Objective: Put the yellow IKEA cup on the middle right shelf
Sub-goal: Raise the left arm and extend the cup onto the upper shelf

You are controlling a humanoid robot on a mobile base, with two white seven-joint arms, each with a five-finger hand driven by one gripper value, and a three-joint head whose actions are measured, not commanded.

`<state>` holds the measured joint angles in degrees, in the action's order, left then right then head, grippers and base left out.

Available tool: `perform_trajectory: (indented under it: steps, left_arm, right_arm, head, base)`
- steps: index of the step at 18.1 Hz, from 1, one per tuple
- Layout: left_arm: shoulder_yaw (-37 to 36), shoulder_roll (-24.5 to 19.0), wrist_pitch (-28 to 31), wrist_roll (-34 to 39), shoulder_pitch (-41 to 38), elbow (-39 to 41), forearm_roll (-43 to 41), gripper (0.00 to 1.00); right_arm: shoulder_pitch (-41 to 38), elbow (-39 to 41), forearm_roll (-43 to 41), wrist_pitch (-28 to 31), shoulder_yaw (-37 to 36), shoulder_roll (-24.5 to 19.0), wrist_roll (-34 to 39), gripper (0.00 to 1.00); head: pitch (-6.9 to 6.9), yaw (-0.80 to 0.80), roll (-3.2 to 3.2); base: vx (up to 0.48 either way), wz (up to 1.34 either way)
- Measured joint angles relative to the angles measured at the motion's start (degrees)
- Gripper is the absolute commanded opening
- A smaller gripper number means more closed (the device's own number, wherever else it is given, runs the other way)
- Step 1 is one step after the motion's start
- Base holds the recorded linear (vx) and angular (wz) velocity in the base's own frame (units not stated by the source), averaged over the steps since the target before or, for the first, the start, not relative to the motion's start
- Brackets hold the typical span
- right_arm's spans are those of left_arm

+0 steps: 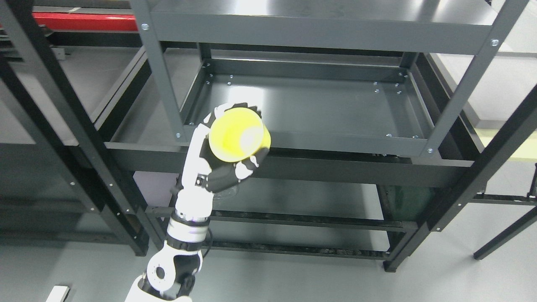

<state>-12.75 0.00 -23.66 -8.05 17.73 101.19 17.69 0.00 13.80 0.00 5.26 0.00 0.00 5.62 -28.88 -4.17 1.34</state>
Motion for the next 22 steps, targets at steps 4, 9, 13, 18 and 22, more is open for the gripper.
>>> perform_trajectory:
  steps: [4,9,13,18,22]
  left_arm:
    - [0.01,0.00,-0.17,-0.03,7.25,0.17,-0.02,0.00]
    - [0.11,0.00,2.64,-0.03,16.68,0.28,-0.02,0.01]
    - [0.08,0.00,8.45,2.97,23.10,0.17,-0.01,0.00]
    - [-0.01,0.00,20.51,13.76,28.26,-1.10,0.34,0.00]
    - [-0.77,0.00,30.79,19.93,31.97,-2.29,4.99,0.00]
  right_arm:
    - [0.00,0.00,0.00,0.00,0.00,0.00,0.00,0.99]
    - [0.00,0.00,0.00,0.00,0.00,0.00,0.00,0.99]
    - [0.00,0.00,0.00,0.00,0.00,0.00,0.00,0.99]
    - [0.01,0.00,0.00,0.00,0.00,0.00,0.00,0.99]
    - [0.01,0.00,0.00,-0.01,0.00,0.00,0.00,0.99]
  head:
    - [0.00,0.00,0.00]
    - [0.00,0.00,0.00]
    - [0.01,0.00,0.00]
    - [0.01,0.00,0.00]
    - [0.01,0.00,0.00]
  base:
    - [0.077,-0.14]
    - [0.108,-0.09]
    - [0.151,0.00]
    - [0.148,0.04]
    - [0.122,0.06]
